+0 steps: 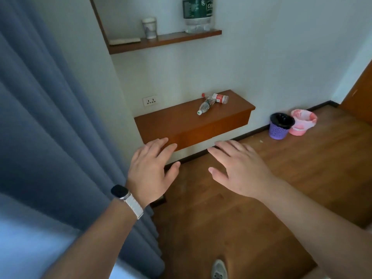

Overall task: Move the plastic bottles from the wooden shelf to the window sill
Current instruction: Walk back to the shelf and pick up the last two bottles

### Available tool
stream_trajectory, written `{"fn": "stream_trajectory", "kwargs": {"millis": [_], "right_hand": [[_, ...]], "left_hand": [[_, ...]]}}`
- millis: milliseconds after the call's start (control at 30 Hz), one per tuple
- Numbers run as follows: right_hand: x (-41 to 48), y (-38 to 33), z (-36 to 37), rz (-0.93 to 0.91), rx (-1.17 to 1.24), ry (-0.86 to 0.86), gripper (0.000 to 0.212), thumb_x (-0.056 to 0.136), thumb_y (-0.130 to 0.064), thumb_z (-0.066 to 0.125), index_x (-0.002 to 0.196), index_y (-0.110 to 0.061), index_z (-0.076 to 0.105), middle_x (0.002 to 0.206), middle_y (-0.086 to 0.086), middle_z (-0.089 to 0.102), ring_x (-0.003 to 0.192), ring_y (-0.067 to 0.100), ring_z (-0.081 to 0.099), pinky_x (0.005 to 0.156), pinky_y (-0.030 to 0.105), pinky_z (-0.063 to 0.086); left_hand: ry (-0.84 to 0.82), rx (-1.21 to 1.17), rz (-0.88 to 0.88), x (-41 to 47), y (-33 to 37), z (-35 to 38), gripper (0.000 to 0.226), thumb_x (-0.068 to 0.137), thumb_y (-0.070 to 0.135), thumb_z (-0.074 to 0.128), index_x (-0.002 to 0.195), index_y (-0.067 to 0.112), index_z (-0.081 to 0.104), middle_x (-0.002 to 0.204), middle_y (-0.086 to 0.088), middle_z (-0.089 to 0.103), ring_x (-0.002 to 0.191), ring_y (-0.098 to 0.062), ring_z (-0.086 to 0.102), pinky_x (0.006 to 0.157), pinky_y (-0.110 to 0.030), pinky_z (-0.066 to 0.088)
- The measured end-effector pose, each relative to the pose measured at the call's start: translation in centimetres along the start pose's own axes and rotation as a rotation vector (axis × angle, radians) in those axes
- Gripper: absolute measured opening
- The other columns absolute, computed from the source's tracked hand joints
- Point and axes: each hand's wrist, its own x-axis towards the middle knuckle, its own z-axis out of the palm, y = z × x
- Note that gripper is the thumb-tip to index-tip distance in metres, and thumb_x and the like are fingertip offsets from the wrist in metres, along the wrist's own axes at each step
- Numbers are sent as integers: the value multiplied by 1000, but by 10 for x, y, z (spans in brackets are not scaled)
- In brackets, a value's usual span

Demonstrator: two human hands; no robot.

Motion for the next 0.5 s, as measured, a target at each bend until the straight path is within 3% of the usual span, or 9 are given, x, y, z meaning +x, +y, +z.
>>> {"fn": "stream_trajectory", "kwargs": {"millis": [233,500], "right_hand": [[79,75,5,70,79,-5,60,96,-64,30,150,-37,31,158,-9,32,146,16,27,117,40,20],[141,127,16,78,103,-25,60,96,-63,32,150,-37,32,158,-9,32,146,17,26,118,39,19]], "left_hand": [[-57,28,61,107,-5,44,49,91,45,64,132,18,66,137,-10,64,126,-35,59,102,-58,45],[-98,24,81,179,-9,82,53,90,50,54,131,19,66,137,-9,64,124,-34,61,99,-58,47]]}}
